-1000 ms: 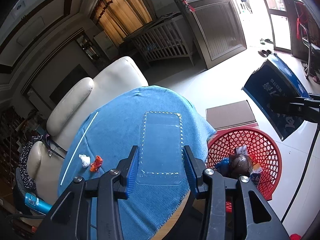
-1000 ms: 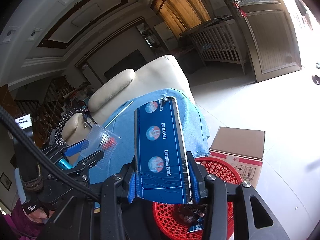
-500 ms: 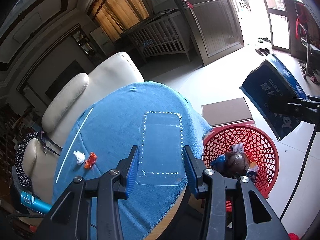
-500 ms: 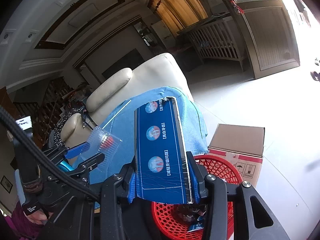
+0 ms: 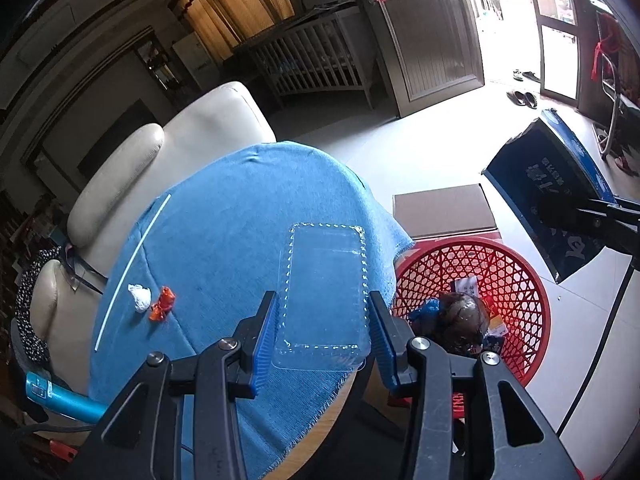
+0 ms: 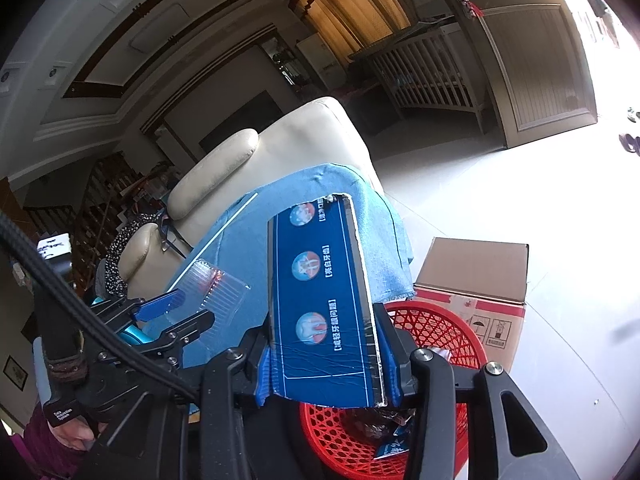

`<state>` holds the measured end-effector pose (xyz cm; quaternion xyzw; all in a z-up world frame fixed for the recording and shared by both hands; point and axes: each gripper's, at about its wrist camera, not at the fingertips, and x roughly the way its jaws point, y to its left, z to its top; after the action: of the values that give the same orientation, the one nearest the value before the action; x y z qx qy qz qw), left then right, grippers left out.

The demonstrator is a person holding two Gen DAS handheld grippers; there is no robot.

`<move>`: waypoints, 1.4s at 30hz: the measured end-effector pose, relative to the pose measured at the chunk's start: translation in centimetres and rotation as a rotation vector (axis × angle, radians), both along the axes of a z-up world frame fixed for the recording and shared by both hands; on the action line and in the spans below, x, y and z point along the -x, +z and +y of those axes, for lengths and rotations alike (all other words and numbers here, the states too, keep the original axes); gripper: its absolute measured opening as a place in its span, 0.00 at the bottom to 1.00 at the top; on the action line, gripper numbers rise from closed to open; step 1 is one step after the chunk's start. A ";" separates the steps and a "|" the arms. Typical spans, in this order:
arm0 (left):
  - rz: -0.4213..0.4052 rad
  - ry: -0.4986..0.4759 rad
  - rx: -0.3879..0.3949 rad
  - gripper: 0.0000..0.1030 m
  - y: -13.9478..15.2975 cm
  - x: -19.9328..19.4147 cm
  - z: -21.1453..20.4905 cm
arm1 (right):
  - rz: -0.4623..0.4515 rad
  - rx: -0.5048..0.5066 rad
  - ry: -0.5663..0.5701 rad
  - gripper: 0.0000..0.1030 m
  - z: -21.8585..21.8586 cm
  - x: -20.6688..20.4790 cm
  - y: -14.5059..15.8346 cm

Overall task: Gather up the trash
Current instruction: 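Hold the clear tray and toothpaste box above the red basket, then open both tools to drop the tray and box into the basket, then move both tools back over the table toward the remaining items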

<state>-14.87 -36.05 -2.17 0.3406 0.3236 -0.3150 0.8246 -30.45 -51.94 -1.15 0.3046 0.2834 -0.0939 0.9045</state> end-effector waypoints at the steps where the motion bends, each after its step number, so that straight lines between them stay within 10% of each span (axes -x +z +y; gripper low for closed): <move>1: 0.008 0.002 -0.001 0.45 -0.1 -0.1 0.0 | 0.001 -0.002 -0.001 0.45 -0.1 -0.1 0.0; 42: 0.138 0.002 0.074 0.55 -0.8 -2.2 2.5 | 0.009 -0.062 -0.013 0.54 -1.0 -0.1 -1.2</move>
<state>-12.70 -33.55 -2.95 0.2872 0.3682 -0.3485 0.8127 -30.33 -52.93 -2.32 0.3341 0.2881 -0.0922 0.8927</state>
